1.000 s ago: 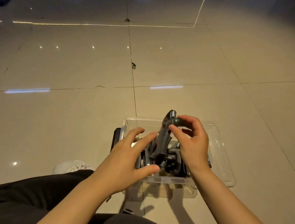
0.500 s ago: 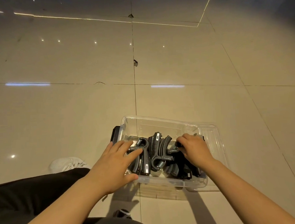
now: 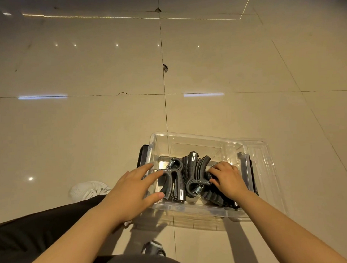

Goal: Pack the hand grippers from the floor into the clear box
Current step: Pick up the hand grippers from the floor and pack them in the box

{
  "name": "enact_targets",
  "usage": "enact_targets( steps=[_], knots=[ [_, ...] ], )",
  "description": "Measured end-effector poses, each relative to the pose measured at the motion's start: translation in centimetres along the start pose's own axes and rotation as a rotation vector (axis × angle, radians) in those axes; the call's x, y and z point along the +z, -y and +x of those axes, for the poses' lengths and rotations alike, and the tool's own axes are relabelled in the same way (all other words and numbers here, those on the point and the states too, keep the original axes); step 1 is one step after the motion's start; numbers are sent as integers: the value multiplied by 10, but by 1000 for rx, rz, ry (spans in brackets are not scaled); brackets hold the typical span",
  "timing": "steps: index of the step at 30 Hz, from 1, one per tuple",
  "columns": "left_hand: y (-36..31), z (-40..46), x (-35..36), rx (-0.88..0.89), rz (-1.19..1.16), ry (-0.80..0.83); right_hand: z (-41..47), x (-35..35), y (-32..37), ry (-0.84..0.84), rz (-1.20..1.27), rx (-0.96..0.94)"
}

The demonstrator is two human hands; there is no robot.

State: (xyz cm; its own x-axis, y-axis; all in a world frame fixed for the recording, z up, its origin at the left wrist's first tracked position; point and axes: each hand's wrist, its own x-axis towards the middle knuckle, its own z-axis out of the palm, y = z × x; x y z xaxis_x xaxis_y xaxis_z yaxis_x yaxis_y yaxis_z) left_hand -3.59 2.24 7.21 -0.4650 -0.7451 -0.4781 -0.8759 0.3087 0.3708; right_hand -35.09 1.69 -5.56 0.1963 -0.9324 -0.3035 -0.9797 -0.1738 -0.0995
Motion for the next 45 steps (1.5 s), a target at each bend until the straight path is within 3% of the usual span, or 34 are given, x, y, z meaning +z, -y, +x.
enact_targets(
  steps=[7,13,21,25,33,37,41,45],
  knots=[
    [3,1,12,-46,111,201,-2,2,6,-28,-20,5],
    [6,-5,7,-25,122,134,3,-8,10,51,12,64],
    [-25,-6,-36,74,228,-215,-24,-53,45,-148,545,213],
    [-42,-9,-47,105,338,-415,-48,-76,71,-209,654,165],
    [-44,-70,-95,172,196,-867,-63,-166,107,-289,840,-33],
    [-15,-134,-140,263,302,-959,-55,-220,161,-269,863,-173],
    [62,-199,-153,39,268,-1026,-23,-243,251,-199,788,-358],
    [165,-255,-127,-372,90,-1031,23,-245,355,-123,691,-513]
  ],
)
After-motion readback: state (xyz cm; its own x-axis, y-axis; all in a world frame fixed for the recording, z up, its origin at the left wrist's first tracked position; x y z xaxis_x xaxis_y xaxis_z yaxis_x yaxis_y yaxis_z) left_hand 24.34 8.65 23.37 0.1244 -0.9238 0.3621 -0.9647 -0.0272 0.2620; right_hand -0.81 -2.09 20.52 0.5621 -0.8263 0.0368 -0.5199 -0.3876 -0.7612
